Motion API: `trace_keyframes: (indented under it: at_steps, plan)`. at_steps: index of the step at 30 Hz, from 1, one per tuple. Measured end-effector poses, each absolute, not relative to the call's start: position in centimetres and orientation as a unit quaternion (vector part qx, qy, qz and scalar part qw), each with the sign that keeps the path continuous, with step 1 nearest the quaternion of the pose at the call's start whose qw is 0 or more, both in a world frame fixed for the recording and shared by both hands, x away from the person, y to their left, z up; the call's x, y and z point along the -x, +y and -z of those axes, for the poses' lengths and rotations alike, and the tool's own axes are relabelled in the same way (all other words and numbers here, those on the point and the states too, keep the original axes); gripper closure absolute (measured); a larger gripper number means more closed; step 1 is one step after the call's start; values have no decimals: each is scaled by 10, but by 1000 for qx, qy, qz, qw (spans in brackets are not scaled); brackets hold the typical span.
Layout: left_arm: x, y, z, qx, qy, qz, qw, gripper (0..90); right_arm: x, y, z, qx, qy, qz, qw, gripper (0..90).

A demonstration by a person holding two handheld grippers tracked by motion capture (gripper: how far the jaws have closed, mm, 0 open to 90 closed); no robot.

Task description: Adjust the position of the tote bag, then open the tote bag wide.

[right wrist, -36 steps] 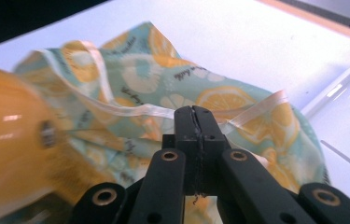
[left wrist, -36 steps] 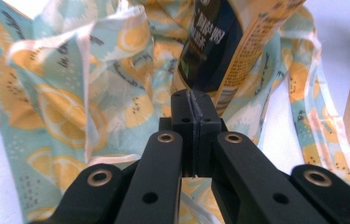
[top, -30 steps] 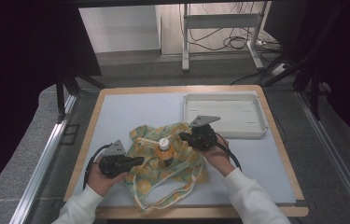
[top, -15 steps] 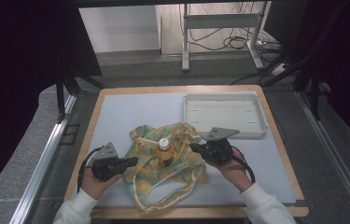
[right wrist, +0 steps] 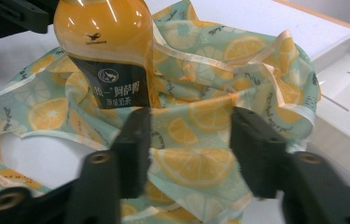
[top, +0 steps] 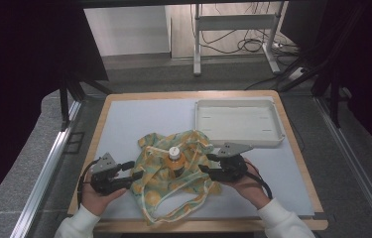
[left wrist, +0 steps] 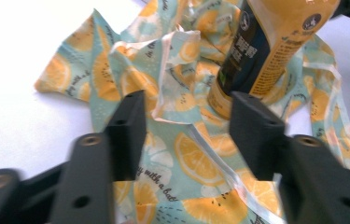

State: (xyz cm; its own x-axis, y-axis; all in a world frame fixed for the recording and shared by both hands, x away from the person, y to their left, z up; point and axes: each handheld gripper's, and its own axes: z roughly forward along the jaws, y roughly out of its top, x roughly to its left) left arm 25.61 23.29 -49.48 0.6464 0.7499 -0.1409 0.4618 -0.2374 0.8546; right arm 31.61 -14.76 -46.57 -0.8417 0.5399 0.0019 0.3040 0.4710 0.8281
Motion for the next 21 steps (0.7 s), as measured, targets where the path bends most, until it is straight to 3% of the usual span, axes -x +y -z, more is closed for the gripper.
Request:
trace_keyframes:
  at_steps: [5, 13, 21]
  plan:
    - [-258, 238, 496, -767, 404, -154, 474, 303, -313, -146, 465, -253, 837, -466, 134, 319]
    - [-259, 238, 498, -770, 404, -159, 468, 237, -311, -146, 459, -244, 834, -478, 128, 290]
    - [-261, 239, 500, -771, 405, -157, 465, 230, -307, -138, 454, -230, 836, -481, 132, 273]
